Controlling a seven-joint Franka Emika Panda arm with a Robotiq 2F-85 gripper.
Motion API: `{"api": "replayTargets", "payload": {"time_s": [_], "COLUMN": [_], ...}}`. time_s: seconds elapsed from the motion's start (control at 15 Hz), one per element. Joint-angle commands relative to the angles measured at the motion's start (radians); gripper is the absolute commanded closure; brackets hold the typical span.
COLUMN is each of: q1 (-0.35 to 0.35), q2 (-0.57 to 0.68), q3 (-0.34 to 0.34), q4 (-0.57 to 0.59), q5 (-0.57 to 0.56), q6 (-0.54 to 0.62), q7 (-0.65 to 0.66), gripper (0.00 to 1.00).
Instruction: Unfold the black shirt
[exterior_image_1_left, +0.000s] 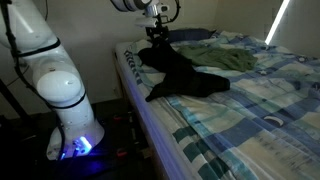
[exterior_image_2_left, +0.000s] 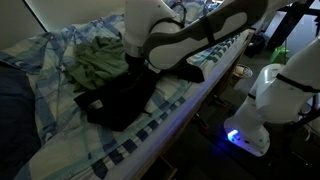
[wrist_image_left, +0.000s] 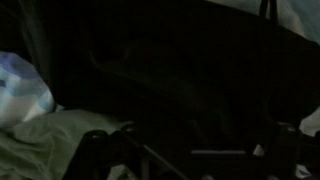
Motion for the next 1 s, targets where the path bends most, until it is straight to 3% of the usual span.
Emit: {"api": "replayTargets", "payload": {"time_s": [0.0,0.33,0.6,0.93], "q1": [-0.022,-0.029,-0.052,-0.095], "q2": [-0.246,-0.477,-0.514,-0.468], "q3": [-0.046,-0.181,-0.272,-0.294], "q4": [-0.221,-0.407,-0.452,-0.453], "q5": [0.02,-0.004,-0.049,-0.124], "q6": [0.001,-0.022,-0.026,0.002], "q7": [0.02,-0.128,-0.275,-0.35], "gripper": [0.0,0.0,0.0,0.0]}}
